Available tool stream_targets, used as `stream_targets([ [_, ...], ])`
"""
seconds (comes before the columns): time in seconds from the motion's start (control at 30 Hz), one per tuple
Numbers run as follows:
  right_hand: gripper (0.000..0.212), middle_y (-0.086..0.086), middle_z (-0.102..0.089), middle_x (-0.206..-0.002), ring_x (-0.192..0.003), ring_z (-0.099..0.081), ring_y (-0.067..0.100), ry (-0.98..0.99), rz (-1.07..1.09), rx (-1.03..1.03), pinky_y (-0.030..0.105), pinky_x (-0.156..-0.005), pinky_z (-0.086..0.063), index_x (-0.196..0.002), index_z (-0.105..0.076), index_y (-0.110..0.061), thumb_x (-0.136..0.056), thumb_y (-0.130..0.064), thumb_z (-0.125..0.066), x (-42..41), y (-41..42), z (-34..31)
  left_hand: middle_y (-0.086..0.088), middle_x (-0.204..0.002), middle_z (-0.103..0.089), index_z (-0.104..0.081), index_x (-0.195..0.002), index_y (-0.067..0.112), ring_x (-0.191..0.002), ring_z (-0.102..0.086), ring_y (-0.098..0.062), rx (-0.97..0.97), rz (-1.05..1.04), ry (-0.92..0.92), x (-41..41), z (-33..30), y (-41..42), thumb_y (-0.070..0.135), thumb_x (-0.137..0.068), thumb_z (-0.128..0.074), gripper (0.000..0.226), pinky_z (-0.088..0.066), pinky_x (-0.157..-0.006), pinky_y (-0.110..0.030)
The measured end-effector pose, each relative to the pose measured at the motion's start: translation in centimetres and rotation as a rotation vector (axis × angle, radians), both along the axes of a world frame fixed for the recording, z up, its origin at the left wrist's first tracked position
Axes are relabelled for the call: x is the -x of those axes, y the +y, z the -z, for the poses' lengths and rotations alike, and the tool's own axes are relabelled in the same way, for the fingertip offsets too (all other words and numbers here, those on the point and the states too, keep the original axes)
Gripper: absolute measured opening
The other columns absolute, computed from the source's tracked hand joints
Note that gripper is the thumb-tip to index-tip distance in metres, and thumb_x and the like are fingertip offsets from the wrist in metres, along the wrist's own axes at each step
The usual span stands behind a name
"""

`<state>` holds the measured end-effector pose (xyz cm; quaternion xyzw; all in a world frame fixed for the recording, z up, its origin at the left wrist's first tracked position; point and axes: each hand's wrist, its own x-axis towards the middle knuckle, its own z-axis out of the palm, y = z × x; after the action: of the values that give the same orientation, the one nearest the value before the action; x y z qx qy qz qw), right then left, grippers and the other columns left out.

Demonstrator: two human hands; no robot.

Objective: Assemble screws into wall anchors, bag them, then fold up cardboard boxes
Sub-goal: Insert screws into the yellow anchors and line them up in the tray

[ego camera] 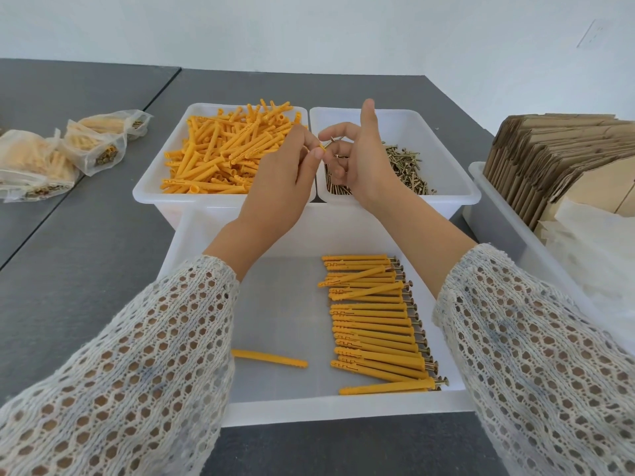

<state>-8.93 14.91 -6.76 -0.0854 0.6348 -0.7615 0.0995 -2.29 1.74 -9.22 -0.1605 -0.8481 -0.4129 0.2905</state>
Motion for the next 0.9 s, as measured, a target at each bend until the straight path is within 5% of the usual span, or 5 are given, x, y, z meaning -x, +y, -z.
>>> stream_targets([
  [0.17, 0.063, 0.0, -0.053, -0.05, -0.042, -0.038, 0.014, -0.12, 0.091, 0.113, 0.02, -0.045, -0.032, -0.082, -0.061, -0.009, -0.104, -0.054, -0.022, 0.6, 0.5, 0.2, 0.012, -0.058, -0.042, -0.052, -0.105, 0.012, -0.05, -0.041, -0.006, 0.265, 0.042, -0.007, -0.8, -0.5, 0.4, 0.027, -0.104, -0.043, 0.017, -0.026, -0.048, -0.031],
  [0.33, 0.051, 0.001, -0.05, -0.053, -0.045, -0.032, 0.013, -0.259, 0.158, 0.289, 0.02, -0.047, -0.03, -0.08, -0.059, -0.008, -0.105, -0.042, -0.03, 1.2, 1.3, 0.1, 0.008, -0.057, -0.042, -0.055, -0.102, 0.017, -0.051, -0.04, -0.008, 0.537, 0.041, 0.003, -1.7, -0.6, 1.3, 0.032, -0.103, -0.045, 0.018, -0.022, -0.048, -0.03],
  [0.47, 0.044, 0.0, -0.049, -0.053, -0.045, -0.032, 0.012, -0.317, 0.163, 0.324, 0.02, -0.044, -0.029, -0.081, -0.059, -0.008, -0.105, -0.034, -0.033, 1.4, 1.4, 0.1, 0.007, -0.061, -0.051, -0.054, -0.102, 0.023, -0.056, -0.047, -0.013, 0.611, 0.087, -0.009, -2.3, -0.6, 2.6, 0.038, -0.103, -0.045, 0.018, -0.035, -0.05, -0.031],
  [0.77, 0.037, 0.003, -0.047, -0.06, -0.047, -0.034, 0.013, -0.312, 0.116, 0.258, 0.022, -0.045, -0.032, -0.083, -0.058, -0.008, -0.104, -0.024, -0.032, 1.6, 1.3, 0.1, 0.009, -0.075, -0.058, -0.054, -0.094, 0.023, -0.067, -0.05, -0.017, 0.805, 0.325, -0.182, -3.9, 1.9, 6.8, 0.042, -0.098, -0.05, 0.02, -0.039, -0.058, -0.031],
  [0.9, 0.035, 0.003, -0.049, -0.061, -0.047, -0.036, 0.013, -0.31, 0.11, 0.224, 0.022, -0.045, -0.034, -0.085, -0.059, -0.008, -0.104, -0.022, -0.033, 1.6, 1.2, 0.2, 0.008, -0.068, -0.047, -0.05, -0.081, 0.023, -0.063, -0.047, -0.019, 0.879, 0.352, -0.201, -4.4, 2.6, 7.6, 0.043, -0.096, -0.053, 0.024, -0.025, -0.05, -0.028],
])
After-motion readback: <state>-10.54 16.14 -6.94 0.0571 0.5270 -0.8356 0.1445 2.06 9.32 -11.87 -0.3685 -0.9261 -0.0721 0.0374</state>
